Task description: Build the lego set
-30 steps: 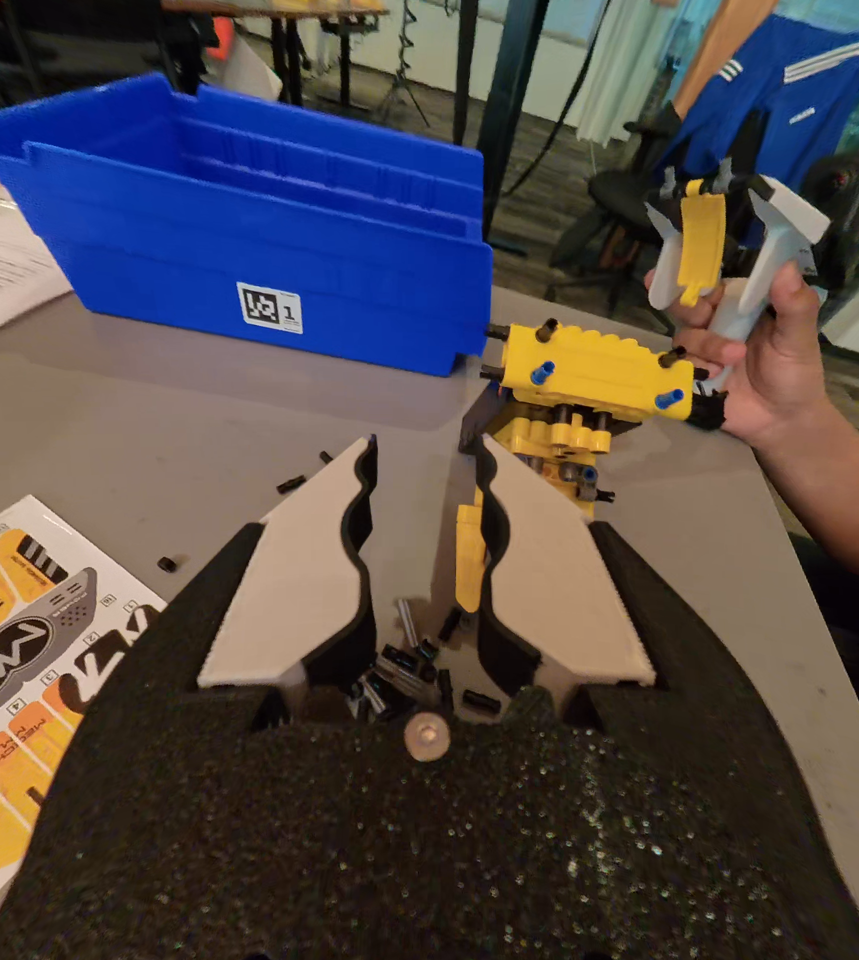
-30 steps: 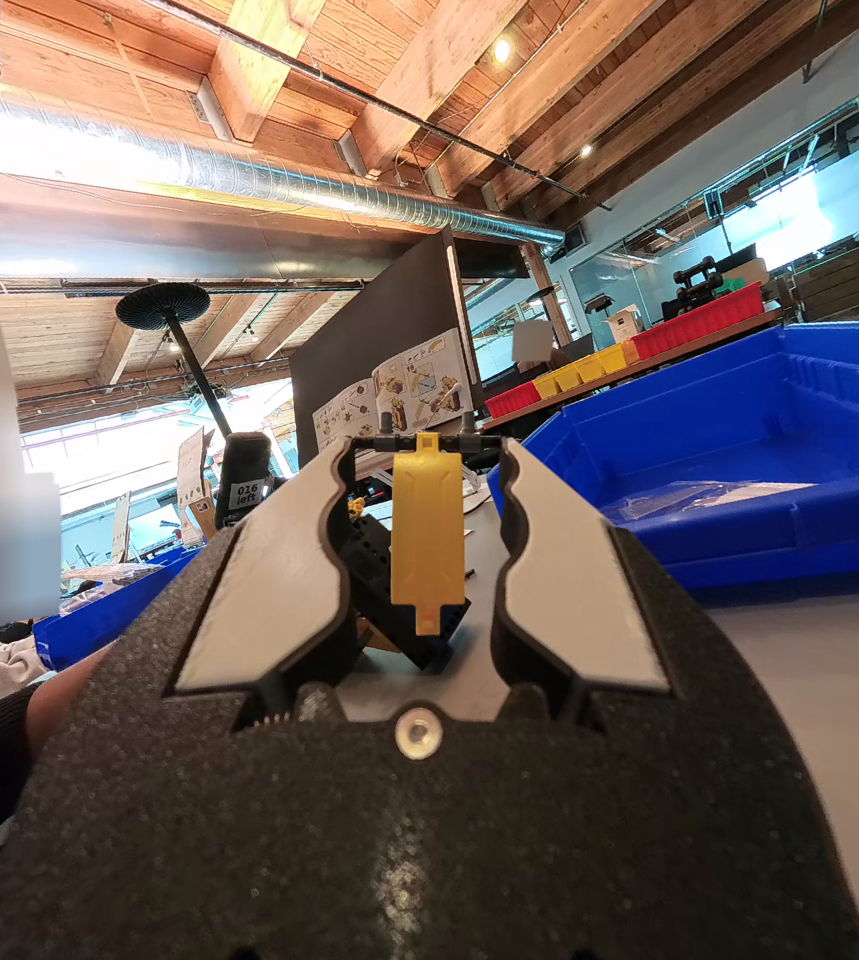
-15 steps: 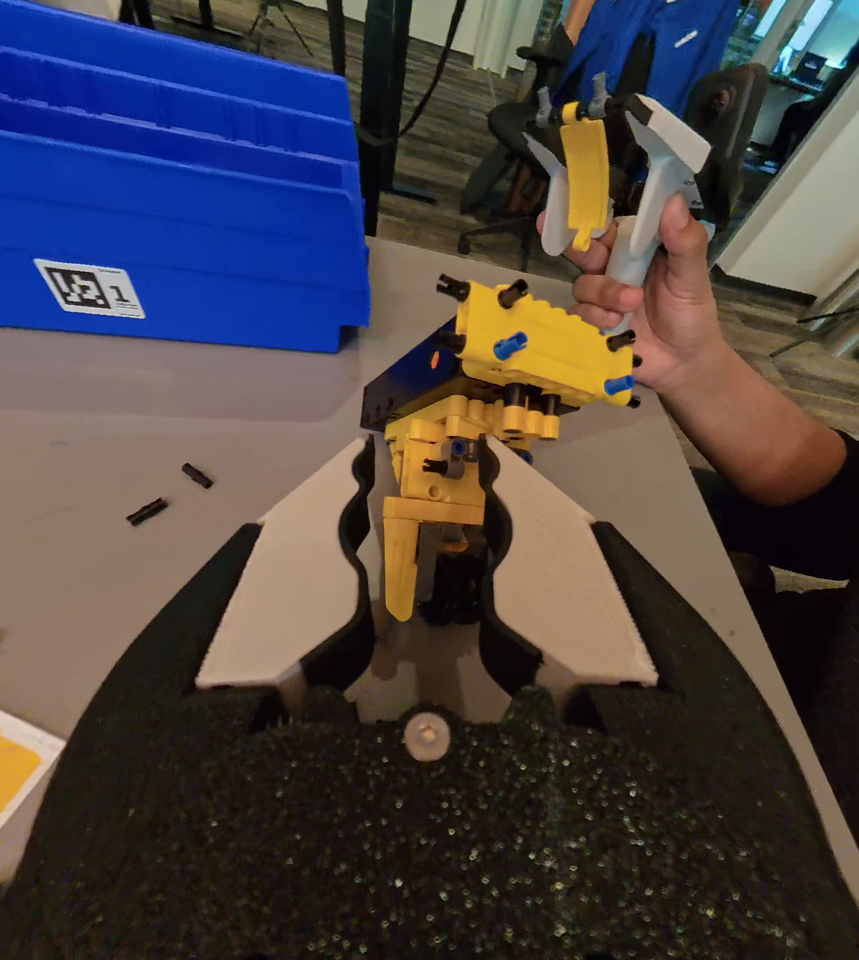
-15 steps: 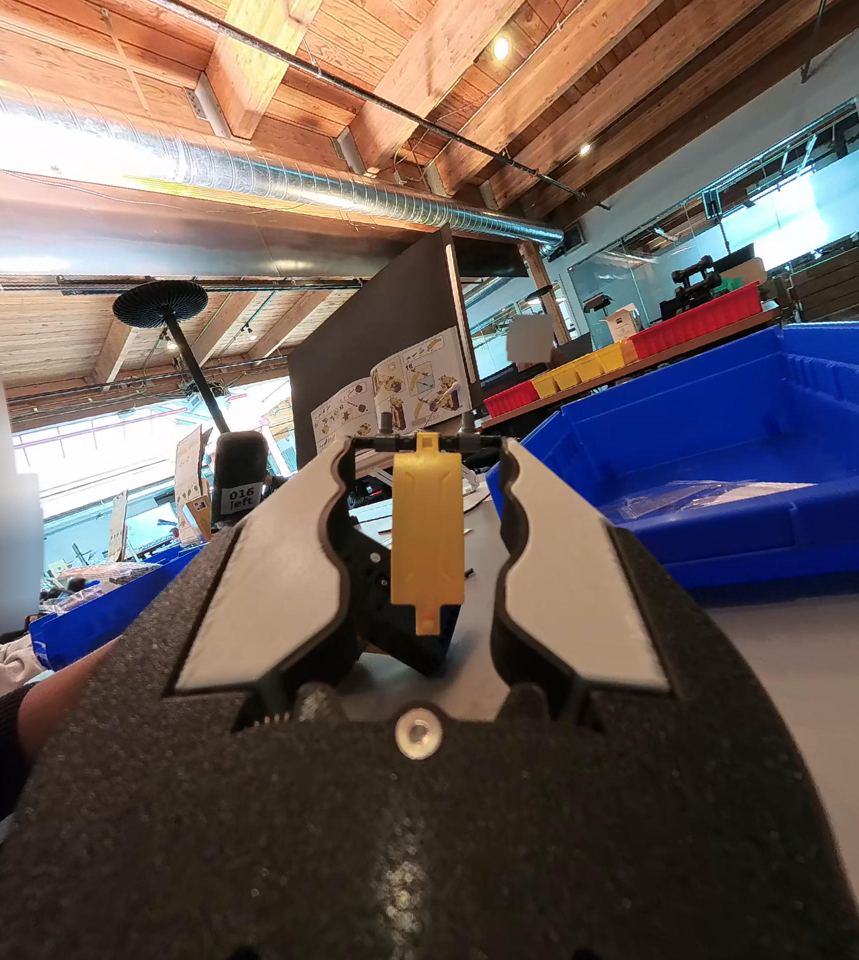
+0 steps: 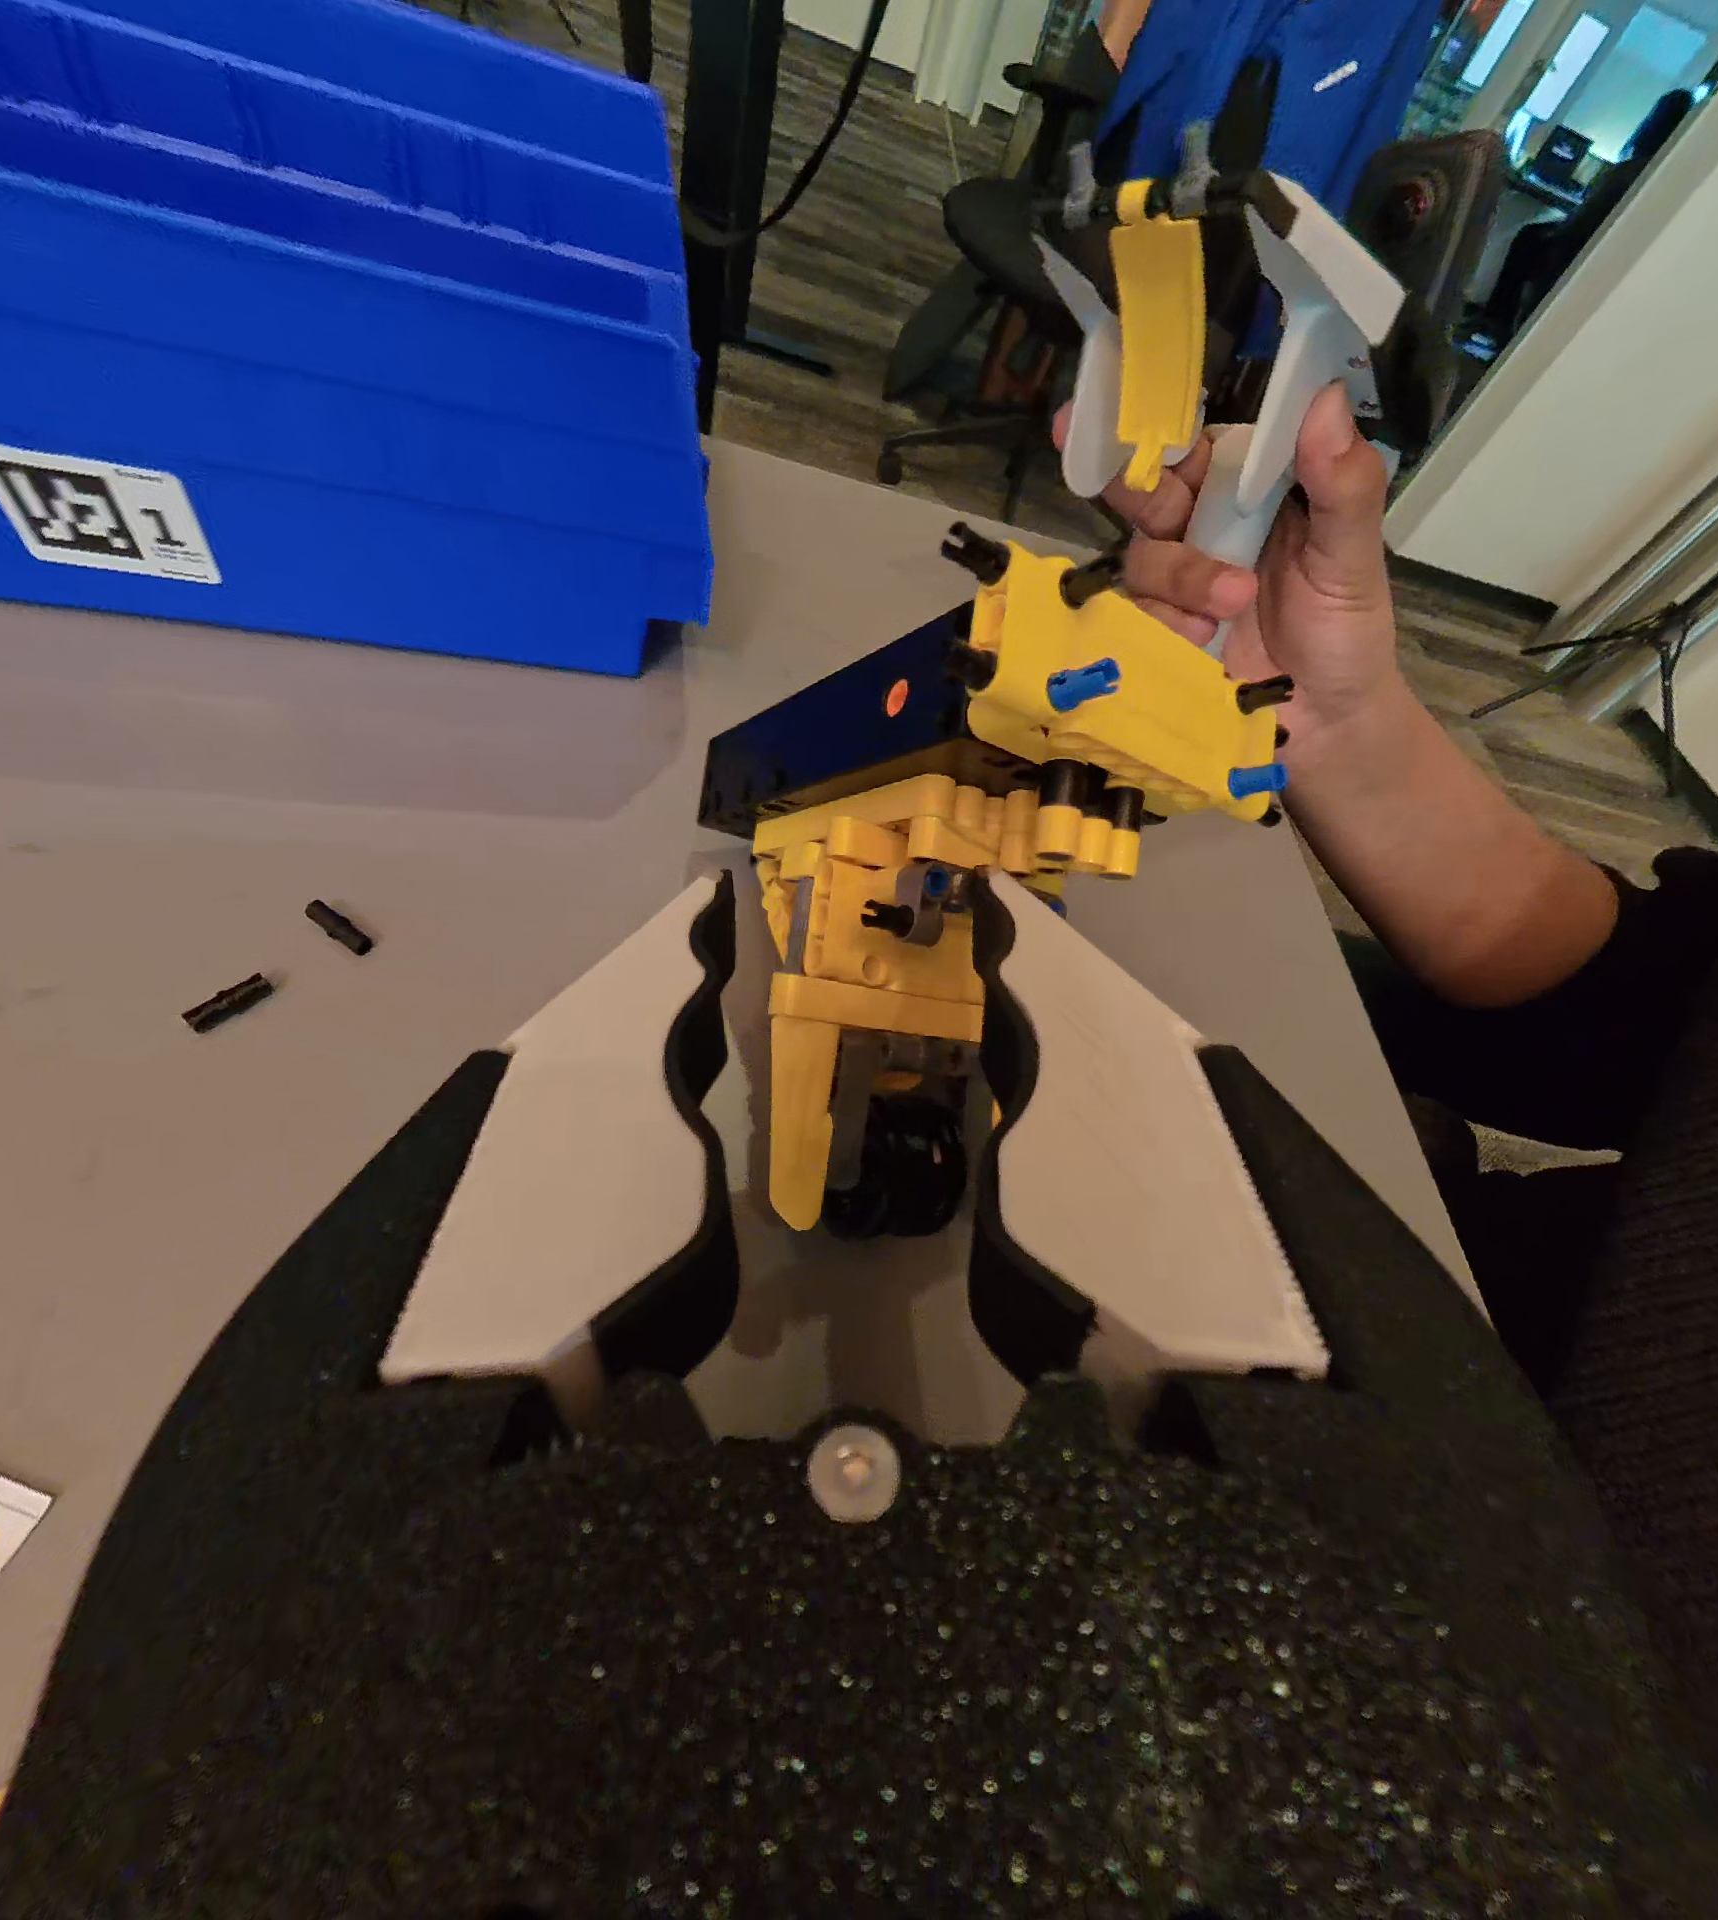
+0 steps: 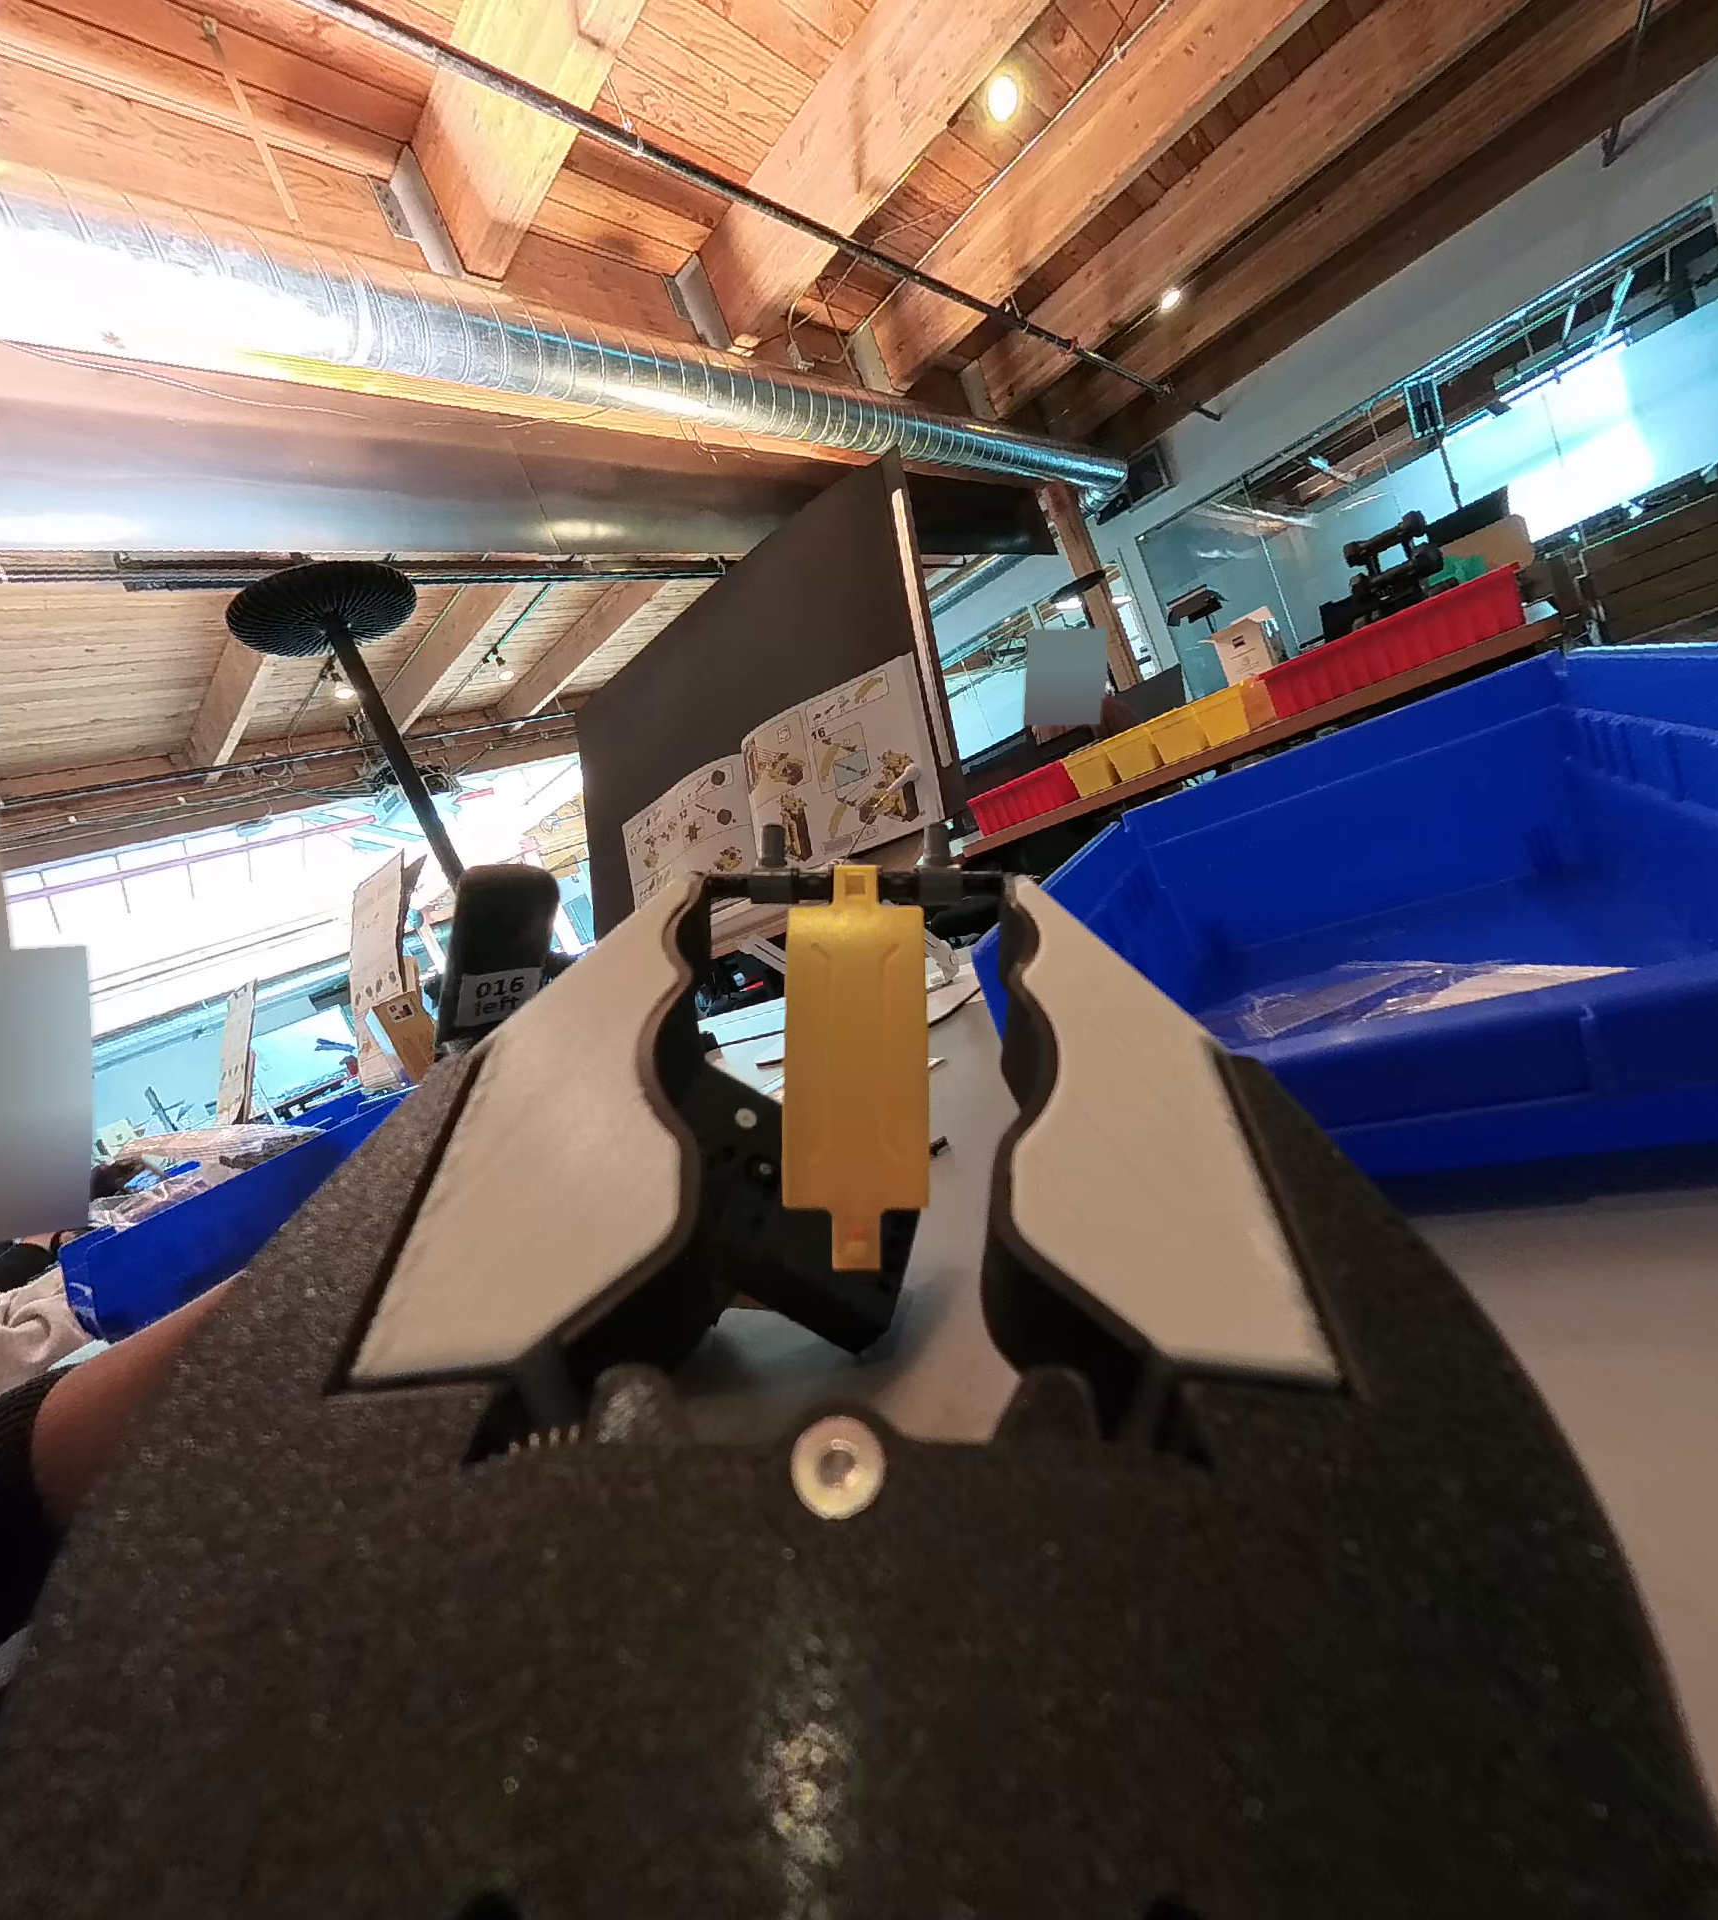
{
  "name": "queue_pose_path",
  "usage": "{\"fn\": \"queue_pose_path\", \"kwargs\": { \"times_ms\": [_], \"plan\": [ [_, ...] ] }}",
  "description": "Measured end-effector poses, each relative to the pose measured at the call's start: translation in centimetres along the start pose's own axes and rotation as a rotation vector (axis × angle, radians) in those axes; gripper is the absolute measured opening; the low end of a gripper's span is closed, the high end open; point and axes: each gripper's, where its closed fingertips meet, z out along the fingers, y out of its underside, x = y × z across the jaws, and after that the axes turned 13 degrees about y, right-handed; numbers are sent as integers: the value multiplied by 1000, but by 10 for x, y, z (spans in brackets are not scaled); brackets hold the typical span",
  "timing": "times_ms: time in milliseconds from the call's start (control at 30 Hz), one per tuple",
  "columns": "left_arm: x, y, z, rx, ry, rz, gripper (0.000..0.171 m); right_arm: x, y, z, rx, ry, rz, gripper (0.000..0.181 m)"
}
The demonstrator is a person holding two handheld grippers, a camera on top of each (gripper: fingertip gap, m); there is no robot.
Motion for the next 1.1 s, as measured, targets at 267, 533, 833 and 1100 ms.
{"fn": "queue_pose_path", "kwargs": {
  "times_ms": [267, 533, 833, 1100],
  "plan": [
    [-20, 0, -12, 40, -64, -100, 41, 0, 0, 0, 1, 0, 2, 55],
    [-19, 8, -7, -15, -68, -93, 41, 0, 0, -1, 2, 0, 3, 55],
    [-25, -2, -17, 33, -116, -90, 43, 1, -1, -1, 3, -1, 5, 55],
    [-19, -10, -40, -11, -214, 18, 43, 1, -1, -1, 2, -1, 5, 55]
  ]
}}
